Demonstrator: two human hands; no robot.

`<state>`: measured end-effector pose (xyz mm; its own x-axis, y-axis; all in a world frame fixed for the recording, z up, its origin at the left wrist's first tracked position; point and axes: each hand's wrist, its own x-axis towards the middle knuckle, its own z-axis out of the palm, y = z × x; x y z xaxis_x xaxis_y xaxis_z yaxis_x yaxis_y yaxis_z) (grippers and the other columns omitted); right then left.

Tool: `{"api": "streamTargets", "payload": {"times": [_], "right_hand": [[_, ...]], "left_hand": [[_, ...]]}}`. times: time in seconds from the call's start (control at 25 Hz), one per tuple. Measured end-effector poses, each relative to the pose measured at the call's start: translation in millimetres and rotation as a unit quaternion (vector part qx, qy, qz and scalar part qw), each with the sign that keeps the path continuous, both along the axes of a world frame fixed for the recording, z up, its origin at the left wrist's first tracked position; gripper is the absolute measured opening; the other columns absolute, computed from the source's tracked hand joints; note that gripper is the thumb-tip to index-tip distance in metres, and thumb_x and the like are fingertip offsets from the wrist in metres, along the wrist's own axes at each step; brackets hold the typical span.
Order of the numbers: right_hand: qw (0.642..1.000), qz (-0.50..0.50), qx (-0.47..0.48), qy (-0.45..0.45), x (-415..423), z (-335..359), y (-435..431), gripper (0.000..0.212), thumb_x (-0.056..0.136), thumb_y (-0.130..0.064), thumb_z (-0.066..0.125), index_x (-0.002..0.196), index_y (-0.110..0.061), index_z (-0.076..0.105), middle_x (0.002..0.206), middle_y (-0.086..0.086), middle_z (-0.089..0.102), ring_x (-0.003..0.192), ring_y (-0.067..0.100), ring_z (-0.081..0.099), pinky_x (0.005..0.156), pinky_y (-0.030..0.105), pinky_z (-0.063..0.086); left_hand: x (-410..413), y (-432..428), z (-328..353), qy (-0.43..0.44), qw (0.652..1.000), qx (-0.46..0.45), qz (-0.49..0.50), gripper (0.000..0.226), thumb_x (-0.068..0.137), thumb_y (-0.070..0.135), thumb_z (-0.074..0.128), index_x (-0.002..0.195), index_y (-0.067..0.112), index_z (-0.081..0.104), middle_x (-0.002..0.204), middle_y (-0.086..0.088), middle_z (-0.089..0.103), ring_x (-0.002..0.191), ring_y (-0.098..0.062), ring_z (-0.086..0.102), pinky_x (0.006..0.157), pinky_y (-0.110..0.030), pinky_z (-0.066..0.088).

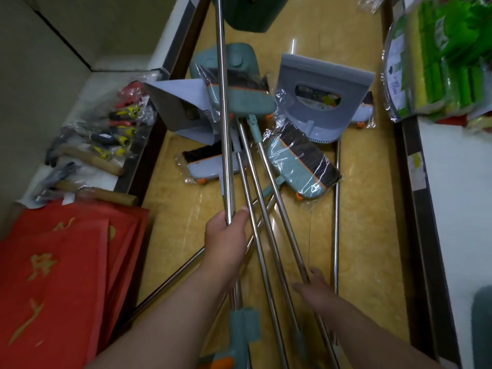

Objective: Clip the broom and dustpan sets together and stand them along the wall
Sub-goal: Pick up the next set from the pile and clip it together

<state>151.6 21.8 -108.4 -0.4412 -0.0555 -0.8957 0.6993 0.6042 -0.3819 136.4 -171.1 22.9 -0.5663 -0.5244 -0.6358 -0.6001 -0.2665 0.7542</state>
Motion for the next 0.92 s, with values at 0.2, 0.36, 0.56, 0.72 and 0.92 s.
{"api": "streamTargets", "payload": {"times": [0.2,0.36,0.56,0.72,0.92], "right_hand": [[0.984,0.155,0.067,-0.061,11.1,-14.3,19.4,0.043,0.096,-0.025,0.061,0.135,-0.009,0.050,0.128,0.010,0.060,0.115,0.025,0.058,0.098,0.036,0.048],[0.989,0.119,-0.007,-0.086,24.7,-7.7,20.6,0.013,0.098,-0.024,0.058,0.107,-0.015,0.054,0.098,0.005,0.063,0.088,0.018,0.060,0.077,0.034,0.051],[0.998,0.009,-0.035,0.043,53.5,29.0,12.4,0.013,0.101,-0.029,0.053,0.091,-0.023,0.057,0.073,0.000,0.056,0.066,0.015,0.053,0.062,0.030,0.042],[0.993,-0.019,-0.095,0.070,48.9,104.4,-6.4,0.011,0.100,-0.024,0.056,0.090,-0.025,0.060,0.069,-0.005,0.056,0.060,0.011,0.053,0.057,0.024,0.039],[0.984,-0.065,-0.165,0.036,12.6,208.6,-34.0,0.013,0.099,-0.014,0.055,0.110,-0.010,0.060,0.074,0.008,0.056,0.059,0.017,0.052,0.048,0.025,0.043]], "left_hand": [[6.4,-4.0,-7.8,-0.001,1.000,-0.011,-0.014,0.021,0.097,0.032,0.058,0.082,0.019,0.053,0.060,0.000,0.039,0.053,-0.015,0.037,0.050,-0.027,0.031],[12.4,-5.0,3.4,-0.011,0.999,-0.003,-0.033,0.018,0.098,0.032,0.057,0.094,0.015,0.057,0.066,-0.010,0.049,0.057,-0.012,0.053,0.066,-0.040,0.059],[9.9,-5.1,39.8,-0.007,0.999,0.010,-0.041,0.018,0.099,0.028,0.056,0.083,0.019,0.055,0.056,0.003,0.035,0.043,-0.011,0.030,0.038,-0.021,0.025],[-4.5,12.5,94.7,-0.020,0.999,0.017,-0.040,0.021,0.098,0.027,0.056,0.078,0.020,0.054,0.054,0.005,0.039,0.044,-0.011,0.034,0.043,-0.019,0.026],[-15.5,26.0,180.3,-0.034,0.996,0.063,-0.047,0.022,0.098,0.024,0.055,0.079,0.019,0.046,0.050,0.006,0.036,0.038,-0.010,0.029,0.039,-0.018,0.021]]}}
